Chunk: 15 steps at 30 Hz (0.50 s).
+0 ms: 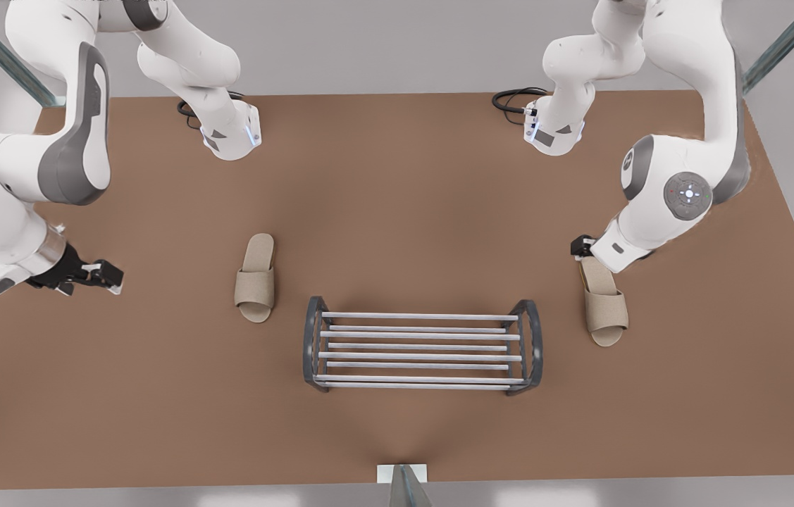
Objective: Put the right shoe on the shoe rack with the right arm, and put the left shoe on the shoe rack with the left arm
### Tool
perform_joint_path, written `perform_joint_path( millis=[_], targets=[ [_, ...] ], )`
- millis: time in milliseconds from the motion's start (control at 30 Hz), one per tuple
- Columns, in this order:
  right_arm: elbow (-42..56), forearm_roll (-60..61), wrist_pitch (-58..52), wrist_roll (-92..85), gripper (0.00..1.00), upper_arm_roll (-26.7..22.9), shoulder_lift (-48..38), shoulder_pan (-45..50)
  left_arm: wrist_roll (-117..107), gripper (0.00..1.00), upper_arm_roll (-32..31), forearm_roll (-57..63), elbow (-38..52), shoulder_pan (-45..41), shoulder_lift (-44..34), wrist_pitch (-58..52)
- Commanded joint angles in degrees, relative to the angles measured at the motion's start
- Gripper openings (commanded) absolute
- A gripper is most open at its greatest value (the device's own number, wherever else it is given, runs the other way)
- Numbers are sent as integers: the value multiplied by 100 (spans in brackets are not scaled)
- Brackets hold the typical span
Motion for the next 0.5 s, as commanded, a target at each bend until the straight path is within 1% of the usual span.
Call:
perform_joint_path(
  millis=[0,33,67,100,133,167,200,233,267,300,333,400,433,467],
  targets=[
    [31,31,311,-282,100,-19,94,-184,155,99,-4,466,-1867,312,287,7300],
    [49,40,311,-273,100,-10,199,-298,191,99,14,457,-2219,400,596,8473],
    [-55,22,643,-212,100,-10,226,-298,191,99,23,457,-2394,409,315,8447],
    [-590,5,1285,-212,100,-1,7,-307,199,99,31,457,-2614,548,87,8447],
    [-1531,-4,2357,-212,100,25,-415,-316,199,99,31,457,-2843,663,-90,8447],
    [-2876,5,4035,-116,100,43,-951,-316,199,99,23,457,-2887,962,-37,8447],
    [-3808,5,5284,-89,100,51,-1285,-324,199,99,23,466,-2914,1059,68,8455],
    [-4643,5,6181,-89,100,60,-1690,-316,208,99,23,466,-2940,1156,173,8455],
    [-5548,5,7595,-63,100,174,-1945,-333,208,99,23,466,-2949,1314,402,8455],
    [-6085,13,8967,-62,100,227,-1831,-360,208,99,23,466,-2993,1376,534,8455],
    [-6621,5,9722,-80,100,227,-1813,-500,208,99,23,466,-3124,1420,552,8464],
    [-7193,5,9874,-54,100,245,-2235,-509,340,99,31,632,-3125,1639,754,8464],
    [-7342,5,9874,-18,100,280,-2349,-500,375,99,23,1116,-3063,1947,920,8464],
    [-7404,5,9874,-18,100,403,-2393,-509,375,99,23,1117,-3063,1956,991,8464]
  ],
)
